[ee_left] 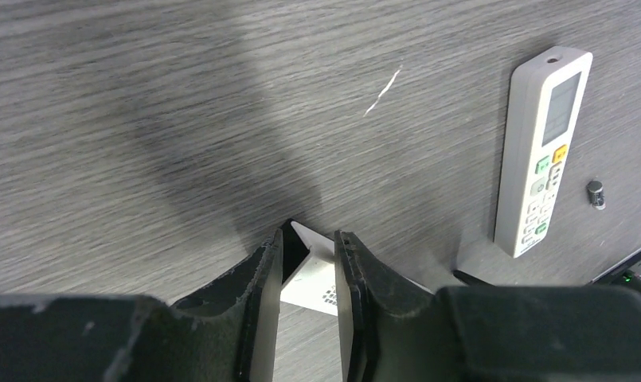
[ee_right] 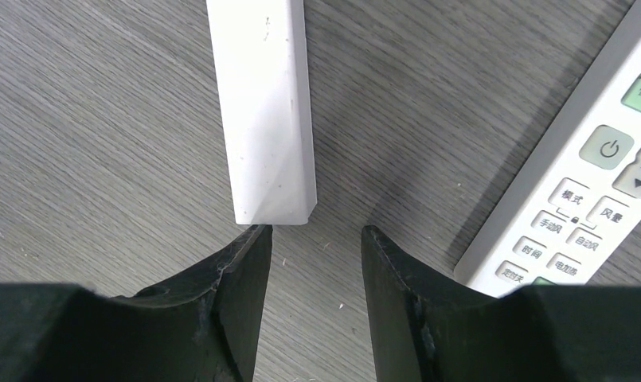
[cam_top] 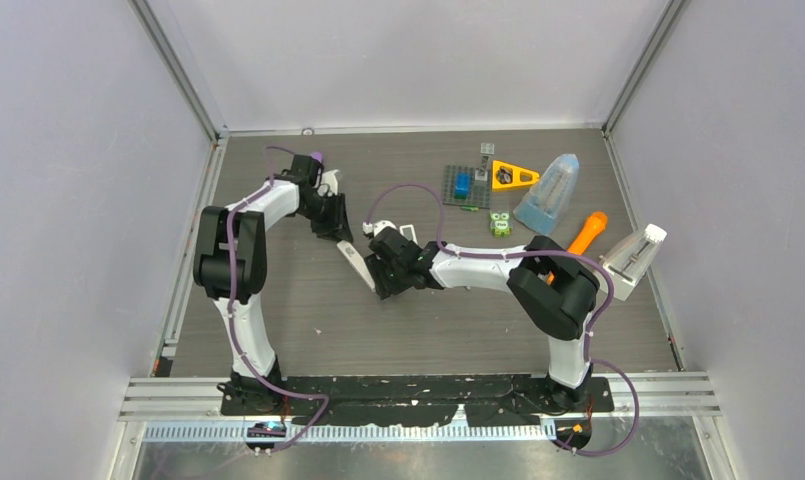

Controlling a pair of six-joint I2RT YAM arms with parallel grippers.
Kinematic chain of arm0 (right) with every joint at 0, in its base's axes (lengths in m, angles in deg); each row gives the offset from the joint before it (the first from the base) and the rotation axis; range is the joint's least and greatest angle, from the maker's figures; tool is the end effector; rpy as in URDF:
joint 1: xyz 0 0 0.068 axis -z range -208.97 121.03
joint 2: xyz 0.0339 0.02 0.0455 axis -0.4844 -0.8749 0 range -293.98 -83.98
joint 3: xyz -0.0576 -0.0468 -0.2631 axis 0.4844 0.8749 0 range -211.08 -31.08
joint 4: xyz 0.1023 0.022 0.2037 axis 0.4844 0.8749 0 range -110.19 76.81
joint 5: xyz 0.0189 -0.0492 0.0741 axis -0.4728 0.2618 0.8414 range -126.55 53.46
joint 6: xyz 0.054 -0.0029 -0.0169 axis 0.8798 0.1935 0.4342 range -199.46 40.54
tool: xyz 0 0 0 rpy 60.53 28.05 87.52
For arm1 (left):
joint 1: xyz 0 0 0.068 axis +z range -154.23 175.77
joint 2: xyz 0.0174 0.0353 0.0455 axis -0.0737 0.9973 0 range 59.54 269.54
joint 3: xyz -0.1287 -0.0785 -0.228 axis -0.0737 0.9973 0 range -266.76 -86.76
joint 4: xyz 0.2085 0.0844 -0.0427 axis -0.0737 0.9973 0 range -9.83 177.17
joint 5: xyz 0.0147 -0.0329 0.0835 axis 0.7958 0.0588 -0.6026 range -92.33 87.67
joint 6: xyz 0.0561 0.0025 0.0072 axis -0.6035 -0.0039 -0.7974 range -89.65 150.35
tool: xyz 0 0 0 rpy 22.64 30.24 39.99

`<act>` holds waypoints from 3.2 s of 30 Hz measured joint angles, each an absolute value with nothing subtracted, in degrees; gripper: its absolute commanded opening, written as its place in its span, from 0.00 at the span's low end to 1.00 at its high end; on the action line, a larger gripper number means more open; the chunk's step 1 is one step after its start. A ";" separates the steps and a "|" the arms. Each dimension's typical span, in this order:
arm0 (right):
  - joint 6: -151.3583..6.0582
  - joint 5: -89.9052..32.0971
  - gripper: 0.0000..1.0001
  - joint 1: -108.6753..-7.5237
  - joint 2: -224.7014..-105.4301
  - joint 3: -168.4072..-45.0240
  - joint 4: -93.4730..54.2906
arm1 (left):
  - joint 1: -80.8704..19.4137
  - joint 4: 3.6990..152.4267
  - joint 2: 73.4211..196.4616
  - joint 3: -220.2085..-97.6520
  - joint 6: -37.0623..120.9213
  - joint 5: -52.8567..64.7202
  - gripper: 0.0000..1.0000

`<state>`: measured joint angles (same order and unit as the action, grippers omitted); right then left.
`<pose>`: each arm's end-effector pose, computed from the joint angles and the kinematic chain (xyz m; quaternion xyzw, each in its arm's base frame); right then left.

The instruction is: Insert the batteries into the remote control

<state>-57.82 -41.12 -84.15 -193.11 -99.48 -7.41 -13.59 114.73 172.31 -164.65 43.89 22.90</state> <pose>0.2153 0.3040 0.1806 -0.2618 0.9122 0.1647 0.2687 0.3599 -0.0765 0.1837 0.0040 0.9610 -0.2452 0.1280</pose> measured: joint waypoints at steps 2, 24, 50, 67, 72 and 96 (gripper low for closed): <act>-57.71 -41.26 0.50 -84.15 -193.11 -99.48 -7.39 | -13.57 114.78 172.92 -164.69 43.41 23.12 0.30; -55.56 -42.26 0.47 -84.24 -194.68 -102.35 -3.80 | -12.94 116.68 173.51 -165.48 42.08 23.91 0.15; -53.79 -42.13 0.57 -83.06 -195.53 -105.41 1.27 | -12.46 120.68 173.70 -171.45 42.34 23.65 0.45; -52.88 -48.93 0.81 -75.60 -177.85 -98.83 5.64 | -14.45 118.41 163.76 -158.24 58.27 15.95 0.75; -52.53 -49.52 0.81 -73.72 -180.32 -98.50 6.05 | -19.89 115.76 162.84 -154.66 63.43 13.16 0.79; -53.36 -46.04 0.74 -73.88 -189.67 -100.29 3.93 | -21.38 118.86 166.16 -157.87 65.05 -0.33 0.31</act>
<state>-53.36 -46.04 -73.88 -189.67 -100.29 3.93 -21.38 118.86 166.16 -157.87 65.05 -0.33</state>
